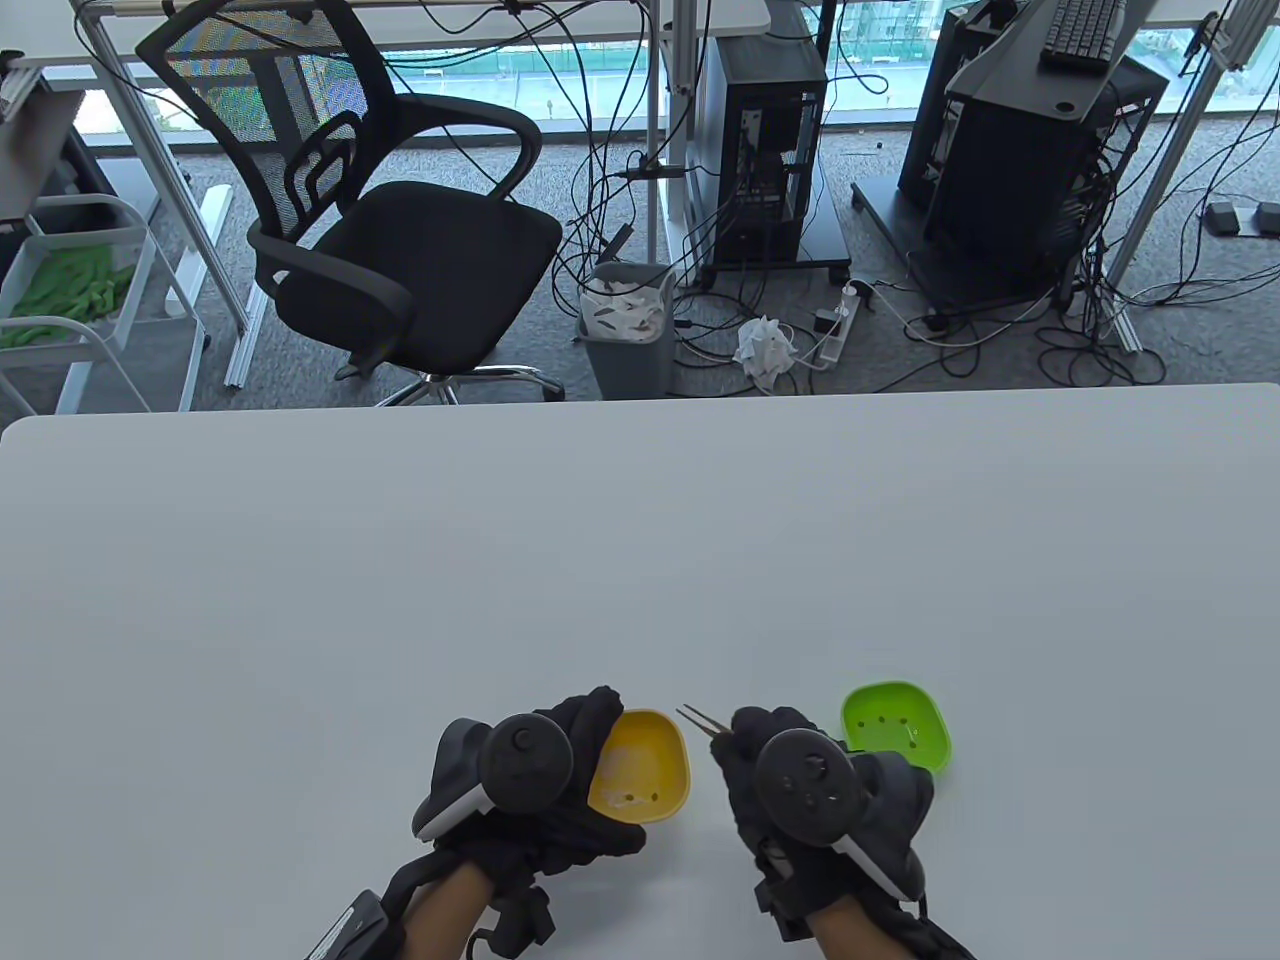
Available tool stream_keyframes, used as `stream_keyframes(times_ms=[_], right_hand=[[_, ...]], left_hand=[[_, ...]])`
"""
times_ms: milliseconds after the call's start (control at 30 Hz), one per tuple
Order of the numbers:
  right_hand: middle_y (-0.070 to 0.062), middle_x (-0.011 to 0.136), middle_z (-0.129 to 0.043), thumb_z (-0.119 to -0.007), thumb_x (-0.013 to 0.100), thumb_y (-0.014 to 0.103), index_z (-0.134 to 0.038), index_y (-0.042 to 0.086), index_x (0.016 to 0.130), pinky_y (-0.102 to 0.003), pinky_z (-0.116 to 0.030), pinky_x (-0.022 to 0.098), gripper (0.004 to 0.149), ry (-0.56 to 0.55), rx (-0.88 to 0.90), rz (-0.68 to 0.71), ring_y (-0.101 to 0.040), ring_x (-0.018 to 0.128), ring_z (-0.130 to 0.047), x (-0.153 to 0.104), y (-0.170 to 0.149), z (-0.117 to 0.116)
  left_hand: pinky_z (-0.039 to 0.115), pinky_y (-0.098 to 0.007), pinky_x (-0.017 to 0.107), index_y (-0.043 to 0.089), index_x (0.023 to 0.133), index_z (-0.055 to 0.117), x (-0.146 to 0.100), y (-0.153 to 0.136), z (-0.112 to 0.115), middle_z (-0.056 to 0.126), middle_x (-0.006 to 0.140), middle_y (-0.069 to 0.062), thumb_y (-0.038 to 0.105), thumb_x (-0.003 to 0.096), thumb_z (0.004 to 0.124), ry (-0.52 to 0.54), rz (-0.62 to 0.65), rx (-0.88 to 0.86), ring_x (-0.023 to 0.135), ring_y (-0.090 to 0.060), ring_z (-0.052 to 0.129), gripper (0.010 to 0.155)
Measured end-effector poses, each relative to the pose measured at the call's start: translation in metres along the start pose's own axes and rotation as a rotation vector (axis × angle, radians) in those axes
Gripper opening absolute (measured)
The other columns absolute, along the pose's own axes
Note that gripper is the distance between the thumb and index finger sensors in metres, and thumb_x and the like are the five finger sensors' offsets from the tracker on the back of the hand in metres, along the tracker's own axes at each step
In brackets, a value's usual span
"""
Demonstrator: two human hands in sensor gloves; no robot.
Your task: Pick mung beans with tweezers into small dish
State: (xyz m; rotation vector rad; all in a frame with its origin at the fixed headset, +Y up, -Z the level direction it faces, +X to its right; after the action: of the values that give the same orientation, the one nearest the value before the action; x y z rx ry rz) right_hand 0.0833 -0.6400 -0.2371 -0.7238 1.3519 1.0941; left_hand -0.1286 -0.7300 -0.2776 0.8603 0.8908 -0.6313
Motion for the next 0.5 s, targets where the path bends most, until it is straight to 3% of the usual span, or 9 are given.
stream_keyframes(times_ms=[200, 500], right_hand=[[-0.015, 0.051, -0.098, -0.088, 0.047, 0.034, -0.096, 0.005, 0.070, -0.029, -0.086, 0.017, 0.037, 0.066, -0.026, 0.037, -0.010, 0.025, -0.093, -0.008, 0.008, -0.022], [-0.016, 0.051, -0.098, -0.089, 0.046, 0.033, -0.097, 0.006, 0.069, -0.029, -0.086, 0.017, 0.037, 0.111, -0.046, 0.050, -0.010, 0.024, -0.093, -0.008, 0.007, -0.026]], left_hand=[[0.047, -0.063, 0.075, 0.009, 0.114, 0.028, 0.001, 0.001, 0.000, 0.040, 0.116, -0.017, 0.066, 0.0313, 0.099, -0.002, 0.004, 0.001, 0.096, -0.040, 0.059, 0.123], [0.047, -0.063, 0.075, 0.009, 0.113, 0.028, -0.001, 0.002, 0.000, 0.040, 0.116, -0.017, 0.066, 0.0313, 0.099, -0.001, 0.005, 0.013, 0.096, -0.040, 0.059, 0.123]])
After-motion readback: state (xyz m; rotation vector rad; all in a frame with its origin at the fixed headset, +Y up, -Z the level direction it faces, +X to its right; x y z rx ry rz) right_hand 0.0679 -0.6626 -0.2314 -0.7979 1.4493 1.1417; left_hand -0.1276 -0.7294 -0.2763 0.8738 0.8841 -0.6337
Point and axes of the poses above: the tracker on the back of each hand, its own y axis roughly to the thumb side, its own x axis roughly from the wrist to the fingertips, z = x × y, the point moved 2 cm from there along x, roughly from the wrist to the fingertips
